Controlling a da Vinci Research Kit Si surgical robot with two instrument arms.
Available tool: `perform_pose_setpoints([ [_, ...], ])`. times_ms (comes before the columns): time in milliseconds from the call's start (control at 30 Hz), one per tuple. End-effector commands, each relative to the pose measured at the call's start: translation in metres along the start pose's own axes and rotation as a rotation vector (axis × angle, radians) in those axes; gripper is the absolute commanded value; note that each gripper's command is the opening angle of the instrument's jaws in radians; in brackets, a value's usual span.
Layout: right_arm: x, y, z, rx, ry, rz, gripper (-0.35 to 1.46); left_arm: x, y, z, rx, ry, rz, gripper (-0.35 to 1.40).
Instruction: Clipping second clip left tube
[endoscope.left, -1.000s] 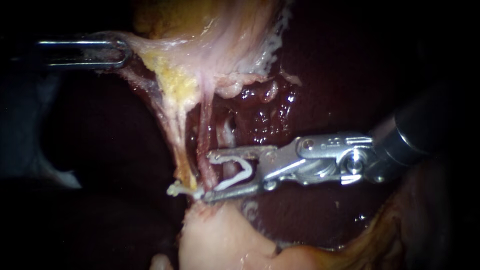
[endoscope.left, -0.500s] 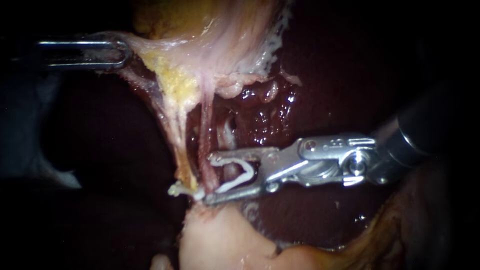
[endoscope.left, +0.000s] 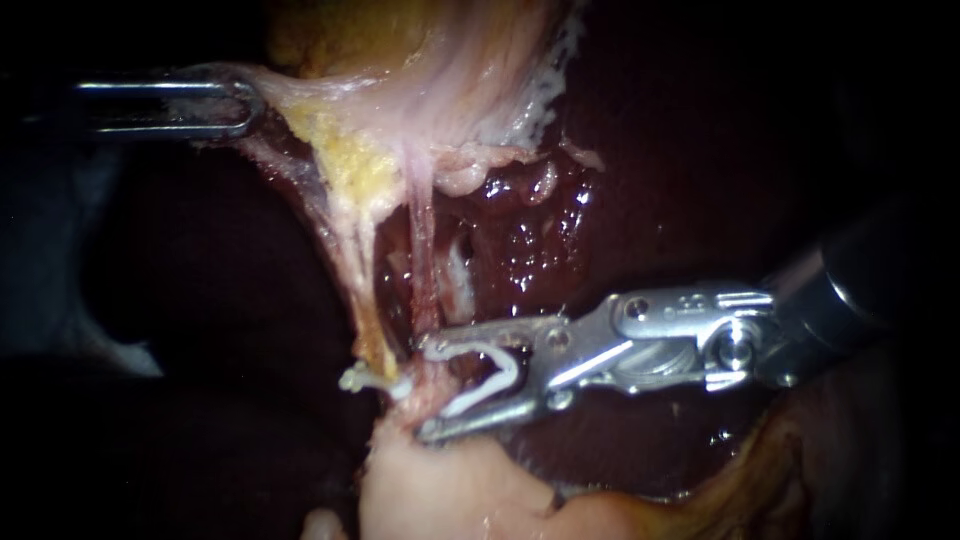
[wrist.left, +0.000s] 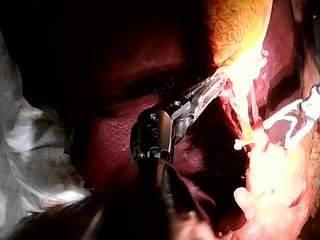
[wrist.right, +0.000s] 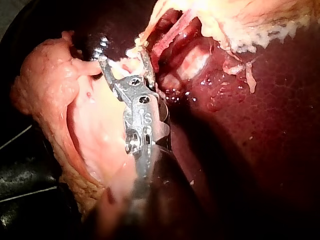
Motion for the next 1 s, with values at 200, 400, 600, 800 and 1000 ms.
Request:
perform_pose_setpoints([
  [200, -0.0009, 0.0022, 0.0, -0.048, 0.006, 0.021, 0.49, 0.0, 0.0, 0.0, -0.002, -0.001, 0.0, -0.35],
  [400, -0.0018, 0.0035, -0.0001, -0.058, 0.002, 0.038, 0.49, 0.0, 0.0001, 0.0, -0.002, -0.001, 0.0, -0.35],
  [600, -0.0017, 0.0047, 0.0008, -0.066, 0.007, 0.08, 0.5, 0.0, 0.0001, 0.0001, -0.001, -0.001, 0.0, -0.35],
  [800, -0.0011, 0.0053, 0.0021, -0.059, 0.013, 0.13, 0.5, -0.0001, 0.0001, 0.0001, -0.001, 0.0, 0.0, -0.35],
  [1000, -0.0008, 0.0057, 0.0034, -0.063, 0.013, 0.154, 0.5, -0.0001, 0.0002, 0.0002, -0.003, -0.001, 0.0, -0.35],
])
